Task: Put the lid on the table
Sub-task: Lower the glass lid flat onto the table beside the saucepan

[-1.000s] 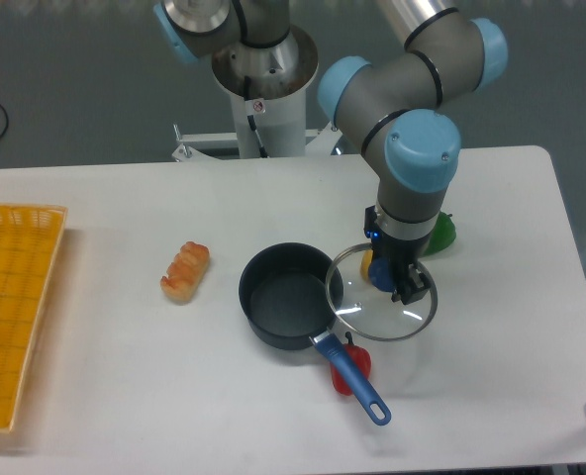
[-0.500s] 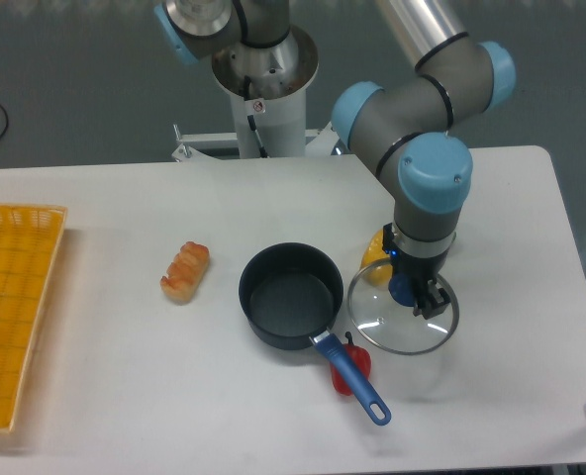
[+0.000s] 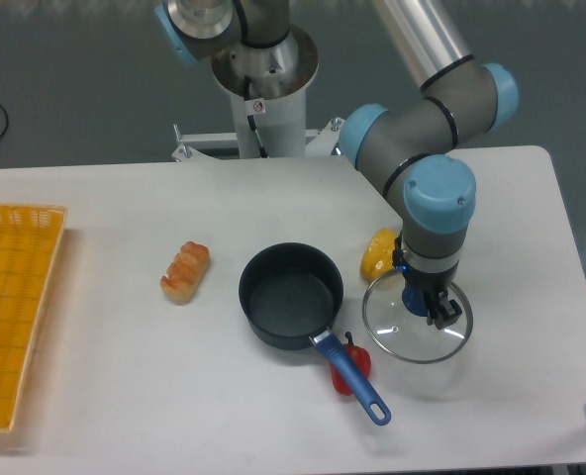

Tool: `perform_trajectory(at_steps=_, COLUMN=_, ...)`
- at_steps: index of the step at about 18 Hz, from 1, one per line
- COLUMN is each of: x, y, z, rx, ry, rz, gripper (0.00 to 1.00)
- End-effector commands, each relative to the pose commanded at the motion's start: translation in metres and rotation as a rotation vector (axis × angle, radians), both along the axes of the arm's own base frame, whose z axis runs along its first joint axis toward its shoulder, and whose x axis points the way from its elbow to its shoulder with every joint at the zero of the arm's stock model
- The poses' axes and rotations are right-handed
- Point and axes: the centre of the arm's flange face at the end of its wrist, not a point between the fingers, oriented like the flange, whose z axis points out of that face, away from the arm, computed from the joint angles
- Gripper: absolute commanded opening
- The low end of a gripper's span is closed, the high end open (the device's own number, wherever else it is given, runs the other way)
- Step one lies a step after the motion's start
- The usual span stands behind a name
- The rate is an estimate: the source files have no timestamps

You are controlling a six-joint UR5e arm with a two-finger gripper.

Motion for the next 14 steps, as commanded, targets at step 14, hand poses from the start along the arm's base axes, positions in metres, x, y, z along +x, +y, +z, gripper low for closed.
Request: perform_trajectory(at_steps=14, x=-0.007, y=-0.001, z=-0.034, rx=-0.072, ry=0.008, rz=0.013, gripper=0.6)
